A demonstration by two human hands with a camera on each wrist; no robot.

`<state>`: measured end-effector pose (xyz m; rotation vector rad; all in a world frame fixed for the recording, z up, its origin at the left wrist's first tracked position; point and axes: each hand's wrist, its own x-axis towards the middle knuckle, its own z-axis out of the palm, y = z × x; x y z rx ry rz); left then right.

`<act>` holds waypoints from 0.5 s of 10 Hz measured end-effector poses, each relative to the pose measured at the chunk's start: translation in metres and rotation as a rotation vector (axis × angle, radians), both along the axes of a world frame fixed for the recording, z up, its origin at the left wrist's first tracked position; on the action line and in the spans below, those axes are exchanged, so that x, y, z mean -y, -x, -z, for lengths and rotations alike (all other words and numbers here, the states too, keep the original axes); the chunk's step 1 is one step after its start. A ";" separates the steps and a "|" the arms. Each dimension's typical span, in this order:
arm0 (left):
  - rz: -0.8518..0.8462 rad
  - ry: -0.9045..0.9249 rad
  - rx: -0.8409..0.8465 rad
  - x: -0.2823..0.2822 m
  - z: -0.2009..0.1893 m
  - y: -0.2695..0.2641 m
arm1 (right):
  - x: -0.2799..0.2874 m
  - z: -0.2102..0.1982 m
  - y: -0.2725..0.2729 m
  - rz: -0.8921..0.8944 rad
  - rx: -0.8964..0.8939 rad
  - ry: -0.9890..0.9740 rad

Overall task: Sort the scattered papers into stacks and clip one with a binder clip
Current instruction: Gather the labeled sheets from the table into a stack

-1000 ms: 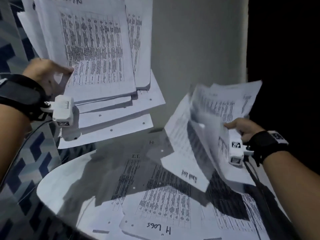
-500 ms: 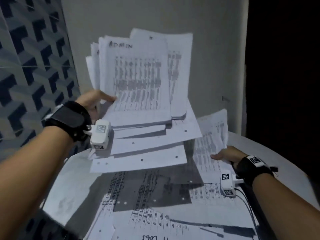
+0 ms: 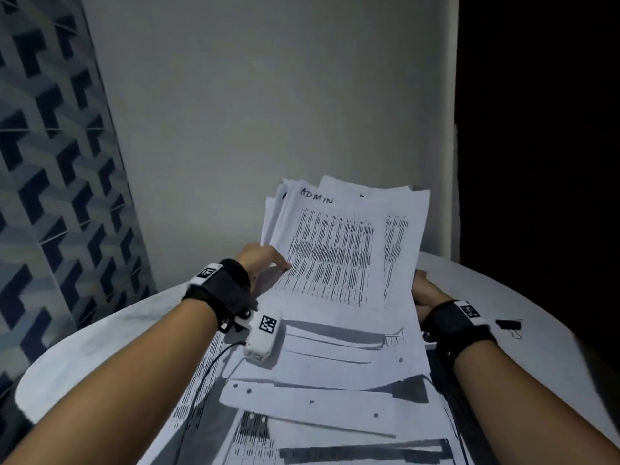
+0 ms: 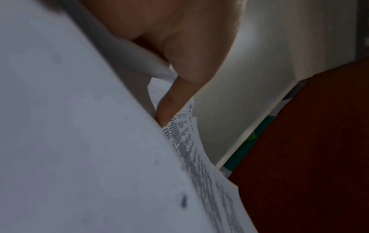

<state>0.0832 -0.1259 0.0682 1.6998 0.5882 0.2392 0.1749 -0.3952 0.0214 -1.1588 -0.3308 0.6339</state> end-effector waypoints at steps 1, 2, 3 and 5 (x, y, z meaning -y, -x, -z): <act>-0.054 0.050 -0.011 0.002 0.009 -0.006 | -0.001 -0.012 0.018 -0.009 0.009 -0.078; -0.016 0.185 -0.037 -0.004 0.022 -0.002 | -0.003 -0.021 0.033 -0.033 0.045 -0.082; 0.069 0.283 -0.066 -0.018 0.037 -0.003 | -0.005 -0.021 0.033 0.199 0.007 -0.031; 0.065 0.391 -0.155 -0.036 0.041 -0.004 | -0.004 -0.007 0.016 0.220 -0.066 0.068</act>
